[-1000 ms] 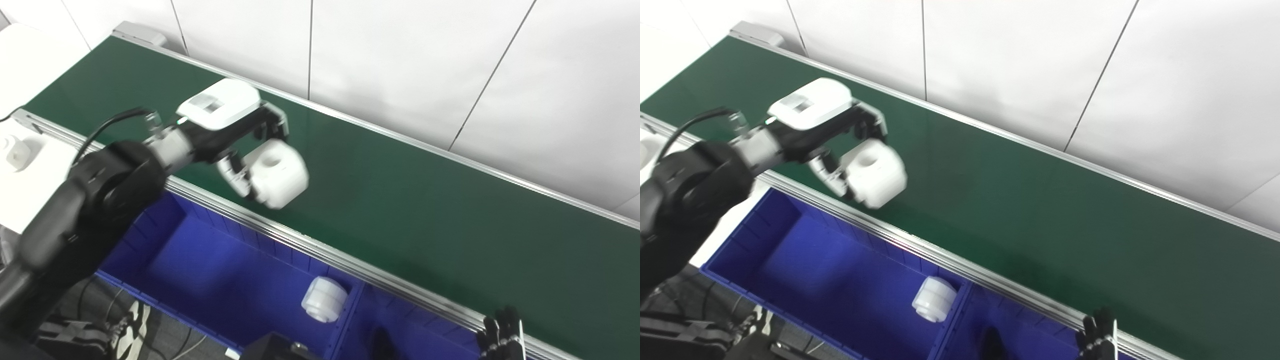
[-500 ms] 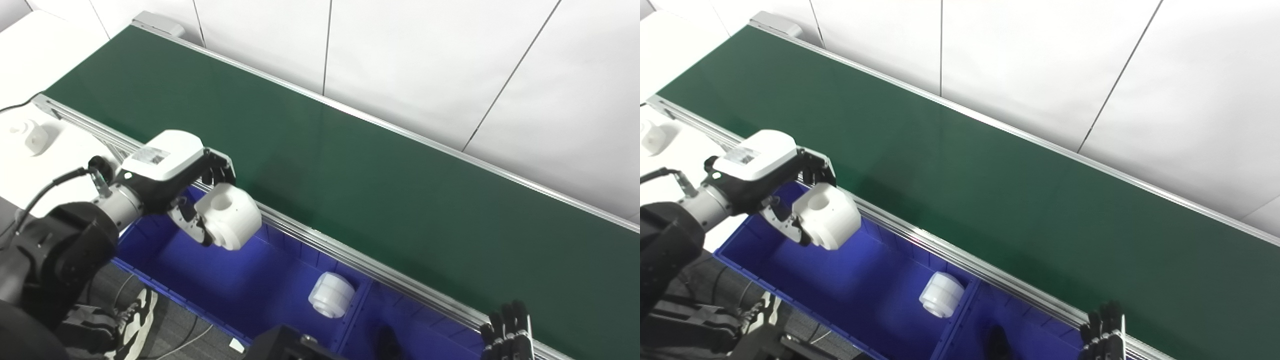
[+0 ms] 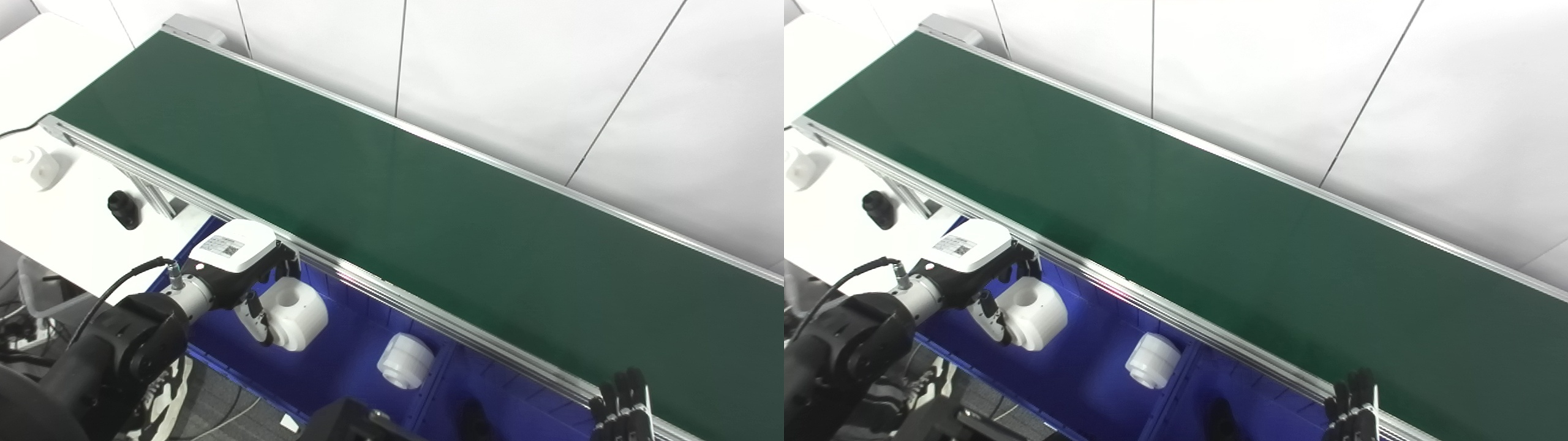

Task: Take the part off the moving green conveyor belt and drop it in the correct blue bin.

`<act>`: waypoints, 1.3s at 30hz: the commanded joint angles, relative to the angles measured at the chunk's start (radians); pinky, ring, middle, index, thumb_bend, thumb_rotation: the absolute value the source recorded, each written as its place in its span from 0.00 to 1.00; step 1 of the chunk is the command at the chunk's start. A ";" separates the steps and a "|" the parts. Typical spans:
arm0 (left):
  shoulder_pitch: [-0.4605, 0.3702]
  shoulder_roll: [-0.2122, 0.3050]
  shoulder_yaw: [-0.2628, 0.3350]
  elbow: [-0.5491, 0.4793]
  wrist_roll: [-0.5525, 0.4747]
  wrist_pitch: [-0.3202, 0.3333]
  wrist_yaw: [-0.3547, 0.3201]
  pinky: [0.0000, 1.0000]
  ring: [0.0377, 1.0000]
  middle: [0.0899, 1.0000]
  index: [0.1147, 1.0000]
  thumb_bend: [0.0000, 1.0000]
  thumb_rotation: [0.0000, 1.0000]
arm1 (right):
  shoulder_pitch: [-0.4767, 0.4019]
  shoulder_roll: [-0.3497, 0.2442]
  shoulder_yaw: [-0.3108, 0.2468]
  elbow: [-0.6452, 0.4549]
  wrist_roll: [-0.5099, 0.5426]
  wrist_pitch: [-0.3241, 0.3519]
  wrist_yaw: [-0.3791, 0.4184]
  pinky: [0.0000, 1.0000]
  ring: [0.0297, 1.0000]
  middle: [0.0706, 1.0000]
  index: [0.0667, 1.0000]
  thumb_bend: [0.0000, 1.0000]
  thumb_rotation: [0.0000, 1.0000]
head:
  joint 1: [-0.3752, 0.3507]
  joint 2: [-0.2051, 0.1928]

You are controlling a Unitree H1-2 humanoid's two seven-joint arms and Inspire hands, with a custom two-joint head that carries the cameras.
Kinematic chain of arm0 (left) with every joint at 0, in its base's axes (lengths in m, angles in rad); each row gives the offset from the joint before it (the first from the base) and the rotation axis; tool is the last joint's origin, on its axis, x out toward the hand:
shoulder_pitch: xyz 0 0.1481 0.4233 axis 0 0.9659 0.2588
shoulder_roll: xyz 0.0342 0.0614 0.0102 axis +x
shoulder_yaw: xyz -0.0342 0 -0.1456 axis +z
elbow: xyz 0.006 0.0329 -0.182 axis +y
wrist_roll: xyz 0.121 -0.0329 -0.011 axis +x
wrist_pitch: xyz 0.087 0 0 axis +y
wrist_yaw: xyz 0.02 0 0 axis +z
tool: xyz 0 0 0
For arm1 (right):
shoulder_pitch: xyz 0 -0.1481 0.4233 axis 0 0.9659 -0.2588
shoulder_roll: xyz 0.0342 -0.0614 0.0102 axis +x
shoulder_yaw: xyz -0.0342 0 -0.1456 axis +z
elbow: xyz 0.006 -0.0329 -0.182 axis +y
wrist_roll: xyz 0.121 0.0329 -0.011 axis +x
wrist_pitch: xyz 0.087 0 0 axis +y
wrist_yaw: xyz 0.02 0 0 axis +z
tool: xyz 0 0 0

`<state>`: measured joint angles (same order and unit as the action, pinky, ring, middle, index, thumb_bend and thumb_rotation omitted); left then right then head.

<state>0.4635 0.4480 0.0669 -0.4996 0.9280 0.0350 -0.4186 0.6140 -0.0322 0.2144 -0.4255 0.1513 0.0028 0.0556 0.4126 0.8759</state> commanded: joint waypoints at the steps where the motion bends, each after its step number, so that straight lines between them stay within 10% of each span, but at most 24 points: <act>1: -0.014 0.032 0.000 -0.029 -0.002 0.019 -0.031 0.46 0.54 0.59 0.52 0.80 0.16 | 0.005 0.003 0.000 -0.034 0.000 -0.020 0.010 1.00 1.00 1.00 1.00 0.95 1.00 | 0.000 0.004; 3: -0.016 0.047 -0.004 -0.047 -0.009 0.039 -0.091 0.53 0.61 0.65 0.60 0.96 0.28 | 0.007 0.003 -0.001 -0.038 0.007 -0.019 0.012 1.00 1.00 1.00 1.00 0.95 1.00 | -0.001 0.006; 9: -0.021 0.092 -0.017 -0.122 -0.009 0.115 -0.287 0.94 0.95 0.96 0.91 1.00 0.62 | 0.009 0.007 0.002 -0.050 0.010 -0.008 0.010 1.00 1.00 1.00 1.00 0.96 1.00 | -0.005 0.008; 22: -0.020 0.084 0.022 -0.245 -0.164 0.166 -0.346 0.99 0.99 1.00 1.00 1.00 0.63 | 0.013 0.004 0.001 -0.071 0.011 0.009 0.008 1.00 1.00 1.00 1.00 0.96 0.99 | -0.044 0.027; 29: -0.022 -0.103 0.135 -0.342 -0.853 0.217 -0.196 1.00 1.00 1.00 1.00 1.00 0.78 | 0.017 0.033 0.028 -0.056 -0.042 -0.014 -0.004 0.99 0.99 1.00 1.00 0.95 0.99 | -0.236 0.056; 36: -0.004 -0.393 0.100 -0.237 -1.048 0.091 -0.012 1.00 1.00 1.00 1.00 1.00 0.88 | 0.033 0.131 0.109 -0.035 -0.185 -0.032 -0.074 0.94 0.93 0.97 1.00 0.97 0.97 | -0.548 0.058; 39: -0.003 -0.434 0.065 -0.180 -1.050 0.051 0.025 1.00 1.00 1.00 1.00 1.00 0.91 | 0.034 0.169 0.145 -0.013 -0.248 -0.039 -0.096 0.93 0.93 0.97 1.00 0.98 0.98 | -0.655 0.045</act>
<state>0.4540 -0.0262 0.1267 -0.6695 -0.1064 0.1370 -0.4187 0.6380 0.0769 0.3145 -0.4396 -0.0603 0.0088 -0.0268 -0.2431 0.9220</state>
